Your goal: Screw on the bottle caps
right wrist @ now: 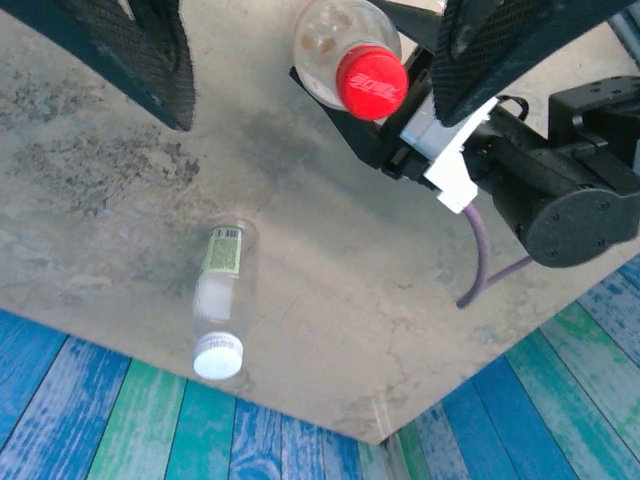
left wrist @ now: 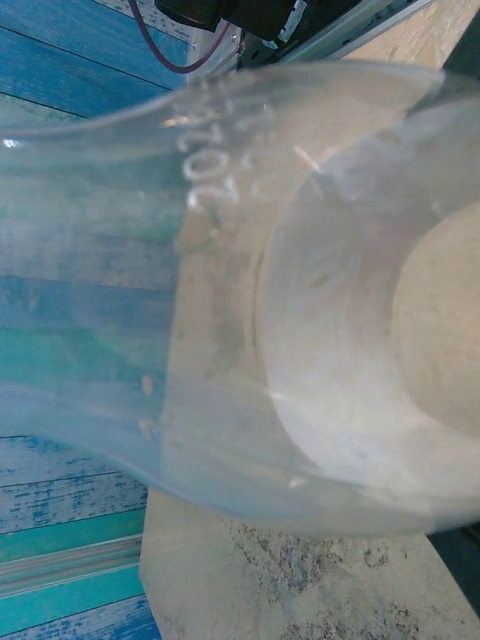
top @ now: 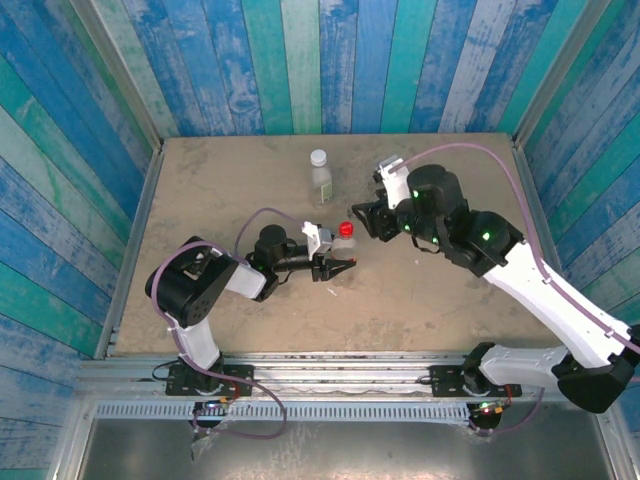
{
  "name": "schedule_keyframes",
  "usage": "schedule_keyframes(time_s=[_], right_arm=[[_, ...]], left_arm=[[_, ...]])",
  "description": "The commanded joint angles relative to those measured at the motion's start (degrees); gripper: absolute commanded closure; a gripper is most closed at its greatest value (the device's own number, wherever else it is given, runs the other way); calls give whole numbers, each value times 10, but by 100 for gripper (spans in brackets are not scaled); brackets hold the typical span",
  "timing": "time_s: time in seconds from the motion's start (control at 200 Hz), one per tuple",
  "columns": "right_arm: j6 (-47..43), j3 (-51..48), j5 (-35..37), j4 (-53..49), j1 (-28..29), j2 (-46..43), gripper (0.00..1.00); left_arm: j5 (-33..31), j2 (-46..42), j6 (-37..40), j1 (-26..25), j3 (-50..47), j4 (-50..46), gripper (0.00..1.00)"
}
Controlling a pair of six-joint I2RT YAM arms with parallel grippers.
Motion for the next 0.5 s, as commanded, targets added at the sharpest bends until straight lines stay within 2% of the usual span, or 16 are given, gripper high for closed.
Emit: schedule_keyframes(time_s=[0.0,0.1,0.2,0.291,0.491], right_arm=[[13,24,-116,-32,-43,33,43],[47,52,-173,-55,-80,71,56],[30,60,-213,-55,-81,98,67],[3,59,-232,-55,-81,114,71],[-17,55,-275,-56,-81,139,72]], left_arm=[[23,14,9,-2,-12,-54,40],[27,14,9,-2,-11,-55,40],[25,13,15,-2,-11,-62,40],[22,11,17,-2,-11,-67,40],[18,14,17,-2,-9,-69,40]])
